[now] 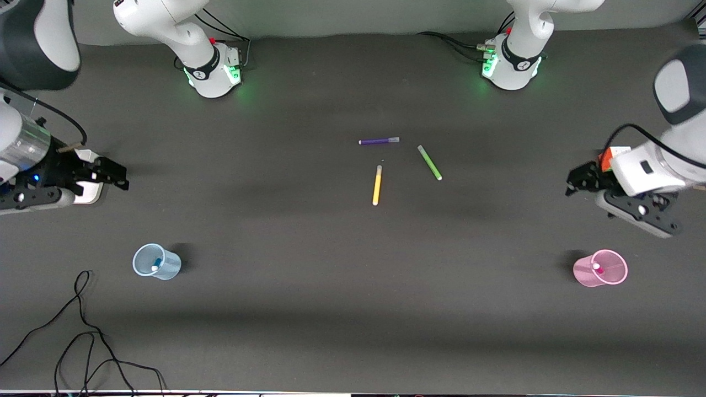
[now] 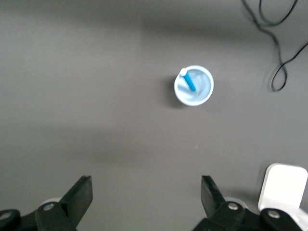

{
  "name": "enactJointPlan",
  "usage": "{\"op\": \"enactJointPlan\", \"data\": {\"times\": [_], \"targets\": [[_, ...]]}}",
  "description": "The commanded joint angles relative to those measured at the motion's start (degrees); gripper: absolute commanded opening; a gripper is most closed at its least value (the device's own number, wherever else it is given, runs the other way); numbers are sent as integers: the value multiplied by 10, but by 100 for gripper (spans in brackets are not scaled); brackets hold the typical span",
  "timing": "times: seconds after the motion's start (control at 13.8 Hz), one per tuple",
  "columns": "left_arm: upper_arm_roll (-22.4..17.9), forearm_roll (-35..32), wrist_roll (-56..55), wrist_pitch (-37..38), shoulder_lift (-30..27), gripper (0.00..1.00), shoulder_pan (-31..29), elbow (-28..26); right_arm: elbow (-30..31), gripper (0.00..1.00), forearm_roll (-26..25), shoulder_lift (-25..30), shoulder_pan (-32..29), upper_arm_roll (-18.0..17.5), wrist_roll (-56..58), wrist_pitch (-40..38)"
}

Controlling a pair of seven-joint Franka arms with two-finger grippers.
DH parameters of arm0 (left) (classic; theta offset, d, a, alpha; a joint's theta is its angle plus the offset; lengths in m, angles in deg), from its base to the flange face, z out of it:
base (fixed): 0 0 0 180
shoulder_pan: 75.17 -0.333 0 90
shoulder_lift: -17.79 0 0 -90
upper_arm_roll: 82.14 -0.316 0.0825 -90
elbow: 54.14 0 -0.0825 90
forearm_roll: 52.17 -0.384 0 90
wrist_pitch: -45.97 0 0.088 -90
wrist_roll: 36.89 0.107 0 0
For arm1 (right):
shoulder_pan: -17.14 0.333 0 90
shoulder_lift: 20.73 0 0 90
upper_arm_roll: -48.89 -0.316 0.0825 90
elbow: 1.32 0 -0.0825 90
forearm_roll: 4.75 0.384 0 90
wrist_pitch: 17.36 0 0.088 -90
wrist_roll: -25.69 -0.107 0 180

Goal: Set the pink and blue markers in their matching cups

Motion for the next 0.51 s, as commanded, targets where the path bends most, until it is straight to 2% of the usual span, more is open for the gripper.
{"op": "enactJointPlan", "data": {"times": [0.0, 0.14, 0.22, 0.29, 0.43], "targets": [[-5, -60, -141, 71, -22, 99, 54, 6, 22, 100, 10, 40, -26, -34, -32, -32], [1, -61, -165, 124, -17, 100, 60, 44, 50, 100, 3, 69, -135, -152, -32, -38], [3, -60, -165, 139, -14, 100, 59, 65, 63, 100, -3, 78, -173, -197, -33, -38], [3, -59, -157, 149, -3, 100, 57, 93, 70, 100, -22, 86, -203, -232, -33, -33], [1, -57, -157, 209, 32, 100, 54, 168, 73, 100, -23, 91, -258, -273, -26, -24]]}}
